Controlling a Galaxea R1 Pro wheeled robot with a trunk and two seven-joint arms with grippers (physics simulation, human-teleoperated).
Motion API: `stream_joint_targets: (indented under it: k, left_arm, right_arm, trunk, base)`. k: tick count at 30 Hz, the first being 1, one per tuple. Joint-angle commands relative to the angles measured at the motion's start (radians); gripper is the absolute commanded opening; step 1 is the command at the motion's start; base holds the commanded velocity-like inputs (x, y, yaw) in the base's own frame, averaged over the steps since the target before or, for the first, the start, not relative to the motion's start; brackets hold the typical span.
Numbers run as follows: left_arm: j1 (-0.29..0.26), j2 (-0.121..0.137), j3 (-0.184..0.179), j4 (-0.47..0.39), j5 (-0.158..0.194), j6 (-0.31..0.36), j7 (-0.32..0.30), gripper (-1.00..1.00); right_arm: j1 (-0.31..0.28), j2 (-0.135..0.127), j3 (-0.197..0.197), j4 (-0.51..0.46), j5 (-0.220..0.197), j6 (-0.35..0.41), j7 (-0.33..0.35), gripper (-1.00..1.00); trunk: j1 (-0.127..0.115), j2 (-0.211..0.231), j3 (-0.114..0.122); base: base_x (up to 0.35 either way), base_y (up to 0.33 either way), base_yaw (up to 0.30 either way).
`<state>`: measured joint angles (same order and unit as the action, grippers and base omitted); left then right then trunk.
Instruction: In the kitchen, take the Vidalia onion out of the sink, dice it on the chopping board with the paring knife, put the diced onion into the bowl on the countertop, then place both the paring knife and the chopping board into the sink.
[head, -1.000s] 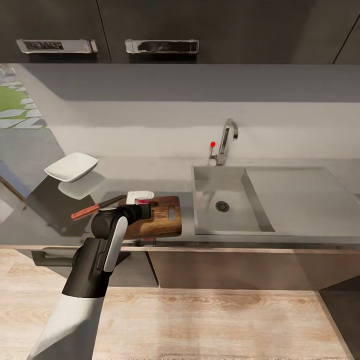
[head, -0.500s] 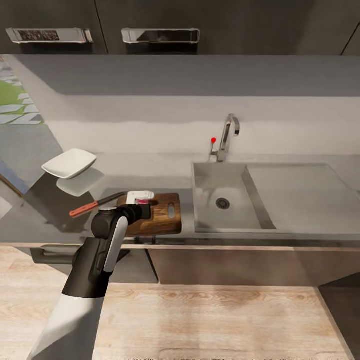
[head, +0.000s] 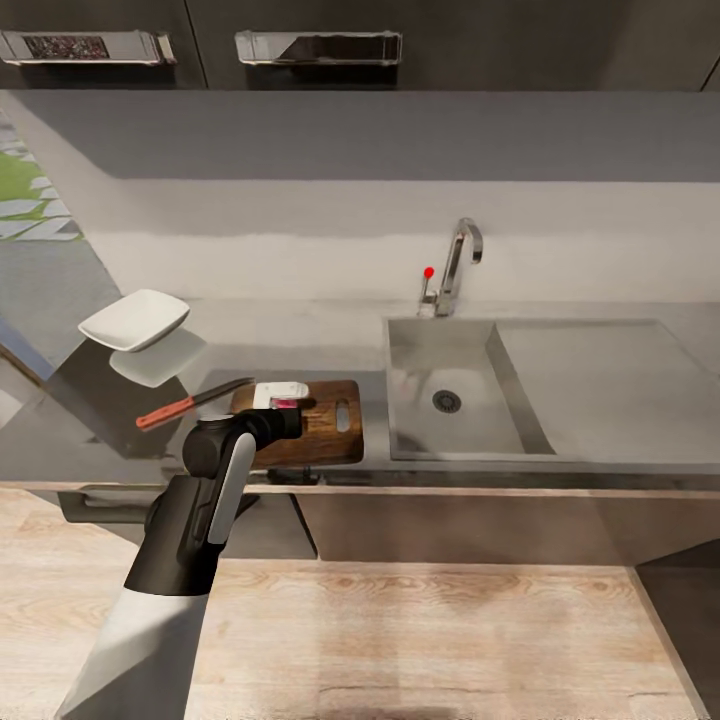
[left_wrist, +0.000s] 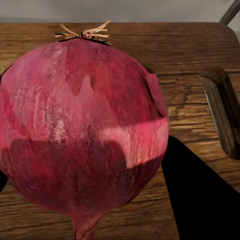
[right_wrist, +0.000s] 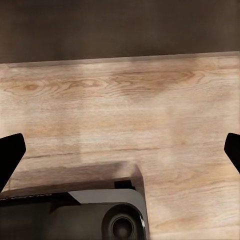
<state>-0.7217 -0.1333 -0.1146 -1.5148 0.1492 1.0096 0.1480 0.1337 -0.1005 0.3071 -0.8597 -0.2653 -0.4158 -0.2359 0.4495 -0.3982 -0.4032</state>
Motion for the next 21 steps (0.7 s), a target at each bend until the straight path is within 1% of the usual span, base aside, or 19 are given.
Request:
stream_joint_targets:
  k: [1, 21]
  left_arm:
    - [-0.001, 0.0, 0.0, -0.001, 0.009, 0.004, 0.009, -1.0]
    - [-0.001, 0.0, 0.0, -0.001, 0.009, 0.004, 0.009, -1.0]
  right_arm:
    - [0.0, -0.002, 0.006, -0.002, -0.008, -0.003, -0.006, 1.0]
    - [0.0, -0.001, 0.007, -0.001, -0.008, -0.003, -0.006, 1.0]
  trunk:
    - [0.001, -0.002, -0.003]
    - [0.001, -0.002, -0.035]
  base:
    - [0.0, 0.0, 0.0]
    - [0.0, 0.0, 0.0]
